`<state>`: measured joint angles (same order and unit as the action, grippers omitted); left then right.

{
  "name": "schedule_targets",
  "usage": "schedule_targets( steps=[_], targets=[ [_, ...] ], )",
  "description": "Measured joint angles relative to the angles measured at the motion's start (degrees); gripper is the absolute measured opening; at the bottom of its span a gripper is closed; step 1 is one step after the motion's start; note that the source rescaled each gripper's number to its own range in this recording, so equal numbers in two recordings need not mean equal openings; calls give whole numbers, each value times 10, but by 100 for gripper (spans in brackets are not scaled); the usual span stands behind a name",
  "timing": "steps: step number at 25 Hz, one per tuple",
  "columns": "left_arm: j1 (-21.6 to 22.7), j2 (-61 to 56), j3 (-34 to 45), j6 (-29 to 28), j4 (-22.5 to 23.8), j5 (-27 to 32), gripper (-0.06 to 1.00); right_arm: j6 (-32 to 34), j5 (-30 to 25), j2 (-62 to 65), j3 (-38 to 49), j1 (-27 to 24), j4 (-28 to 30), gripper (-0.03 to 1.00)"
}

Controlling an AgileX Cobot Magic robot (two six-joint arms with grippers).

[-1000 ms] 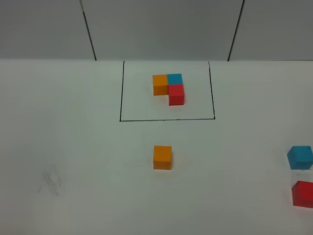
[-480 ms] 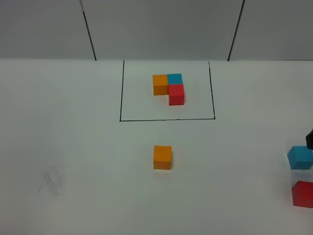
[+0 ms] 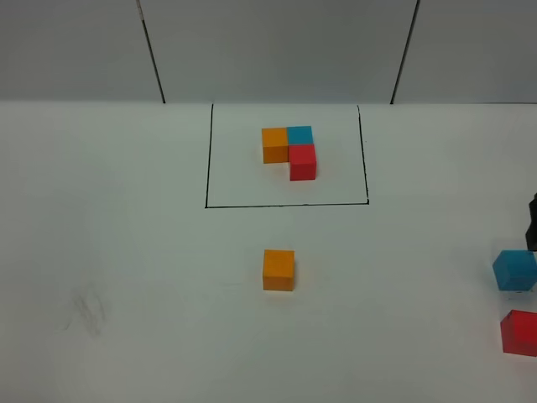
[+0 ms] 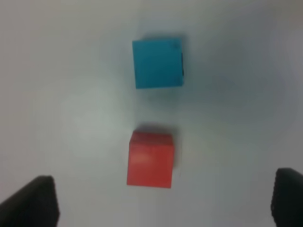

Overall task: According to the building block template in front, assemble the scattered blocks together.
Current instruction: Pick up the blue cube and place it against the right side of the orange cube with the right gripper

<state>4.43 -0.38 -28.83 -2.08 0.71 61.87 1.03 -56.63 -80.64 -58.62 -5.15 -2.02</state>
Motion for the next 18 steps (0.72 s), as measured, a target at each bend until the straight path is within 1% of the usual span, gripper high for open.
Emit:
schedule_targets(
  steps=[4,11,18],
  targets=[
    [0,0,0,0,0,0,66,-20,31,-42,0,1,-19,86],
    [0,0,0,0,0,0,66,-27,81,-118,0,7,-22,86],
    [0,0,0,0,0,0,66,-43,126,-165,0,7,-23,86]
  ],
)
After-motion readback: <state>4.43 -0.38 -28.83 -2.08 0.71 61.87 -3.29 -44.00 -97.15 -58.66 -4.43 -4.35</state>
